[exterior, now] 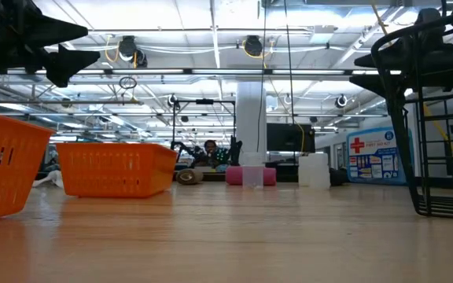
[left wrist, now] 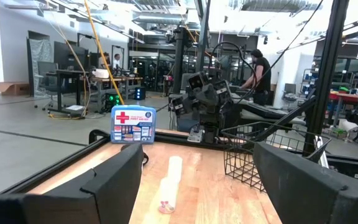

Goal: Pick & Place Medicine items
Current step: Put the black bandage into the bottom orange basket

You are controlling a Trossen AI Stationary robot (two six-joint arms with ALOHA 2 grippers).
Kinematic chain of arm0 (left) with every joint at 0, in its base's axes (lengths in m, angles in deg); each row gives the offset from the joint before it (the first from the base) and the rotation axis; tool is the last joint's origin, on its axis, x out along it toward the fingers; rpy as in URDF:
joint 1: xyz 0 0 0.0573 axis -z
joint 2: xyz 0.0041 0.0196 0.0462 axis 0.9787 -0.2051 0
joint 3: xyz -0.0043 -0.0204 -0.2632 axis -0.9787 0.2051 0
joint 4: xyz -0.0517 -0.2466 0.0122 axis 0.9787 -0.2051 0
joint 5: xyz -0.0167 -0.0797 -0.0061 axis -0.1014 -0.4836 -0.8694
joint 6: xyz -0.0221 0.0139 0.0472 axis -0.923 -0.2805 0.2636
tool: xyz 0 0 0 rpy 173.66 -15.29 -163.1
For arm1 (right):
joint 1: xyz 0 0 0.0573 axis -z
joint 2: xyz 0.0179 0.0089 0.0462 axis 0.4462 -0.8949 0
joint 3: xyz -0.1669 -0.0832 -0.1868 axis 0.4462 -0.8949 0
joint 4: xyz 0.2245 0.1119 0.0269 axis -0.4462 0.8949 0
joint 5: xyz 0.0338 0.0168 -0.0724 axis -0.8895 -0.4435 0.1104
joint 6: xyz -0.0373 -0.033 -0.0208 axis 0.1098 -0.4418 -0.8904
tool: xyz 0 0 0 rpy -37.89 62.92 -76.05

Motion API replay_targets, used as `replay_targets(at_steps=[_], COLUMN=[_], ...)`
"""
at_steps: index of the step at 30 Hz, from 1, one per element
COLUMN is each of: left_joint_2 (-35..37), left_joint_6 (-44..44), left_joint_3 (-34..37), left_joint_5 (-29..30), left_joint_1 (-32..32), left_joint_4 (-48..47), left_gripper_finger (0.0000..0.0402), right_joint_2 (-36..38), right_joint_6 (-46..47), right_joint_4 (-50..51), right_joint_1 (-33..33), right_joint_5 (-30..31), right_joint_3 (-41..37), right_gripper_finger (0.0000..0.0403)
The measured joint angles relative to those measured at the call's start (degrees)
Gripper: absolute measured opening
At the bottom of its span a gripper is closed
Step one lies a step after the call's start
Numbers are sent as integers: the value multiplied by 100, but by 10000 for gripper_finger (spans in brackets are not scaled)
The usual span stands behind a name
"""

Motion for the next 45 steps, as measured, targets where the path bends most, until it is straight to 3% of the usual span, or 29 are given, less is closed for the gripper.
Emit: replay_targets(at_steps=[4,8,12,17,22,30,40,45], left_joint_2=[0,0,0,2,0,0,0,0], left_joint_6=[0,0,0,0,0,0,0,0], left_joint_3=[0,0,0,0,0,0,0,0], left_joint_5=[1,1,2,0,-4,-23,-22,-22], left_joint_1=[0,1,2,0,1,1,1,0], left_joint_4=[2,4,2,2,4,5,4,4], left_gripper_finger=[310,310,310,310,310,310,310,310], right_joint_2=[-22,-386,-1341,-2974,-4573,-6381,-7366,-7343], right_joint_6=[-96,-323,-616,-860,-955,-861,-861,-843], right_joint_4=[-361,-338,-14,1351,2034,2076,2048,2142], right_joint_1=[2,3,6,222,675,1596,2228,2199], right_joint_5=[1010,1084,1170,1999,1997,1992,1975,1385], right_joint_3=[4,369,1125,2354,3284,3528,3543,3545], right_gripper_finger=[172,205,263,308,310,300,299,299])
